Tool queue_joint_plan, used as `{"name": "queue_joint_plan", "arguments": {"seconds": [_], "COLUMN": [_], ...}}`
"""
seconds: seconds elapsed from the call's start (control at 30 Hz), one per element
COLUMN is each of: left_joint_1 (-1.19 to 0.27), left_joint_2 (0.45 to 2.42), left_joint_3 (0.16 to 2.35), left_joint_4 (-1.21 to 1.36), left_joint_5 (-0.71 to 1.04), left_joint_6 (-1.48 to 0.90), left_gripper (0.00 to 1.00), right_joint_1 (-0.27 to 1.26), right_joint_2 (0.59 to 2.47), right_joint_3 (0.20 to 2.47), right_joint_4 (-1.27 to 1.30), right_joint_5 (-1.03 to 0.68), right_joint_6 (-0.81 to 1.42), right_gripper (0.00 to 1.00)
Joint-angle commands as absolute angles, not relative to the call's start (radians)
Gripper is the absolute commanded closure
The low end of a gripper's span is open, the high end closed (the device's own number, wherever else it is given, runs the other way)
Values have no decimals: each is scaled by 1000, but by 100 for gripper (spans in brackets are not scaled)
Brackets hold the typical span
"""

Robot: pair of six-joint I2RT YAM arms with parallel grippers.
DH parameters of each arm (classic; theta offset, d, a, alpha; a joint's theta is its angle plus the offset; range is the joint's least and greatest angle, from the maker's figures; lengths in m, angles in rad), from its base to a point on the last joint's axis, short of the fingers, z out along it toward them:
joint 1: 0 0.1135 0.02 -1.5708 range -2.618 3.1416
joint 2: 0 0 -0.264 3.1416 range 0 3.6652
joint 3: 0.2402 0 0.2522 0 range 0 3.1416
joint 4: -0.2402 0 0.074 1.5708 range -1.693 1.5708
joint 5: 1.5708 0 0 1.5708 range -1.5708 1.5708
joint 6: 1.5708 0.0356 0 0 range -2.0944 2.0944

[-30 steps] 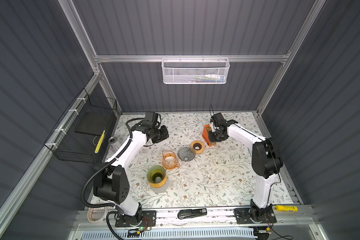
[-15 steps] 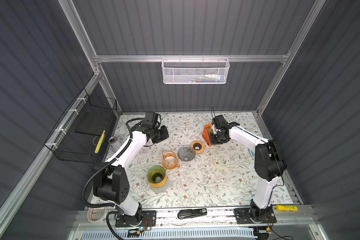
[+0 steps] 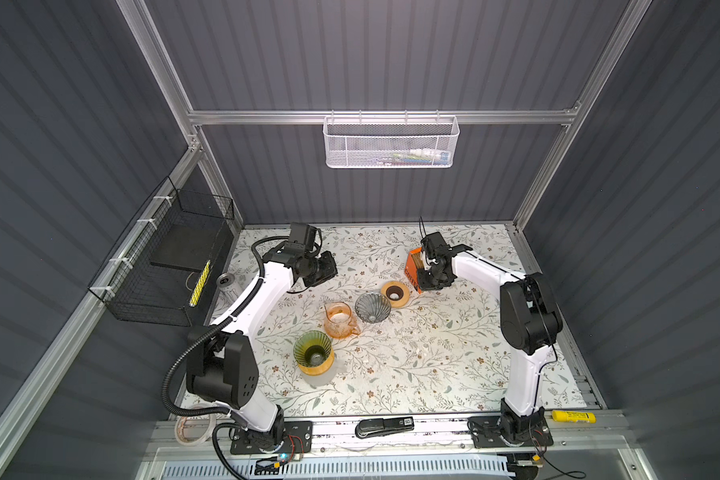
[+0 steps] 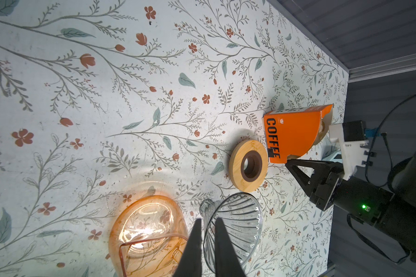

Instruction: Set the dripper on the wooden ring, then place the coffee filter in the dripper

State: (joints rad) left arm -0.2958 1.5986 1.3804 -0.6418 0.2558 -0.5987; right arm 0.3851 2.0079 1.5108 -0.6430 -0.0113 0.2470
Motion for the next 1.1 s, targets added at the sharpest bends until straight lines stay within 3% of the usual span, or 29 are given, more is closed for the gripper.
{"name": "queue_joint_plan", "arguments": {"seconds": [0.0,1.07], "left_joint_1": [-299,-299], "left_joint_2": [1577,1589], "left_joint_3": [1390,1426], "left_joint_4": [-657,-664], "left_joint_5": [262,268], "left_joint_6": [-603,-598], "left_gripper": [87,87], "right_joint_1": [382,373], "right_joint_2": [2032,2086], "right_joint_3": [1544,1603], "right_joint_4": [-653,-674], "right_joint_5": [8,17], "right_joint_6": [255,264], "right_gripper": [81,80]}}
